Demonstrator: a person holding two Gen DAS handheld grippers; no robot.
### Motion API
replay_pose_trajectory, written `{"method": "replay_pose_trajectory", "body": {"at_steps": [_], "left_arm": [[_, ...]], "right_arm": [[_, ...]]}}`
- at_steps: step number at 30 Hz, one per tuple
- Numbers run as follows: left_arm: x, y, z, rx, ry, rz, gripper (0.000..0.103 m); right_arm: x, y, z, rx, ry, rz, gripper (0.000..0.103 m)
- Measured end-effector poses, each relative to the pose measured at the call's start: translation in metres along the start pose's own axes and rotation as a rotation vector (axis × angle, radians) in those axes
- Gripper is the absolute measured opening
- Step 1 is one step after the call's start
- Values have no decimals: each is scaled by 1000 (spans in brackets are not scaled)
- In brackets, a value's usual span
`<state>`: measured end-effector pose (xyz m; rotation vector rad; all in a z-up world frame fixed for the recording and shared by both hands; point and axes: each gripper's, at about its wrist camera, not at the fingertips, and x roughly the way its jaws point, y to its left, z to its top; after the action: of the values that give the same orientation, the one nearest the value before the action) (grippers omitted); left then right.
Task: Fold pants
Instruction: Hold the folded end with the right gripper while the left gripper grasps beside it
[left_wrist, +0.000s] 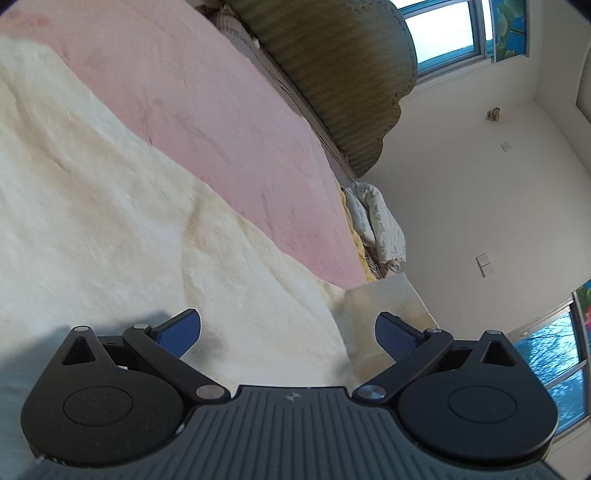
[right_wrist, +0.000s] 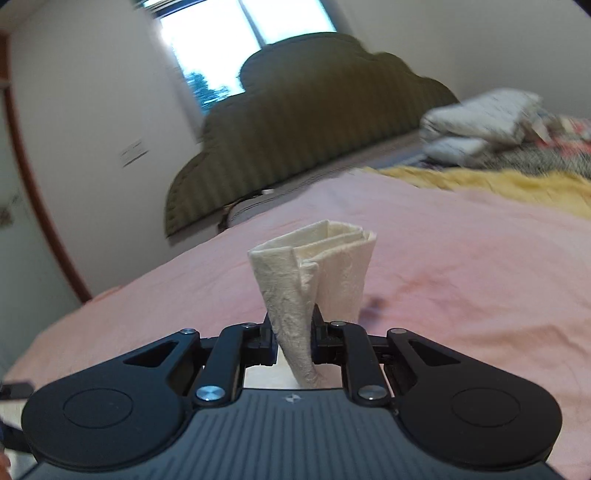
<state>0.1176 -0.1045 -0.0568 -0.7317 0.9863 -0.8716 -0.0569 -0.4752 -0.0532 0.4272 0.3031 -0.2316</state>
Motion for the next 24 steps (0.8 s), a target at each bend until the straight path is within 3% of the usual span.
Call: {"method": "replay_pose_trajectory", "body": {"at_steps": [10, 13, 17, 18, 20, 21, 22, 24], "left_arm": [[56, -6, 1, -165, 75, -169, 102], [62, -9, 4, -158, 65, -151, 102], [56, -1, 12, -132, 28, -73, 98], [55, 1, 14, -127, 28, -62, 92], [51, 4, 17, -109, 32, -45, 64], [50, 3, 18, -89, 39, -20, 36], [45, 4, 18, -60, 34, 12, 18], [31, 2, 19, 28, -4, 87, 14]], "right_arm": [[-12, 115, -51, -414, 38, 126, 15], [-13, 135, -64, -468, 64, 160, 17], [-18, 156, -81, -578, 77, 177, 17], [-19, 160, -83, -598, 76, 184, 17], [-22, 167, -84, -619, 70, 205, 17], [-23, 170, -84, -624, 70, 213, 17], [-23, 174, -85, -632, 73, 217, 17], [-21, 181, -86, -647, 87, 225, 17]]}}
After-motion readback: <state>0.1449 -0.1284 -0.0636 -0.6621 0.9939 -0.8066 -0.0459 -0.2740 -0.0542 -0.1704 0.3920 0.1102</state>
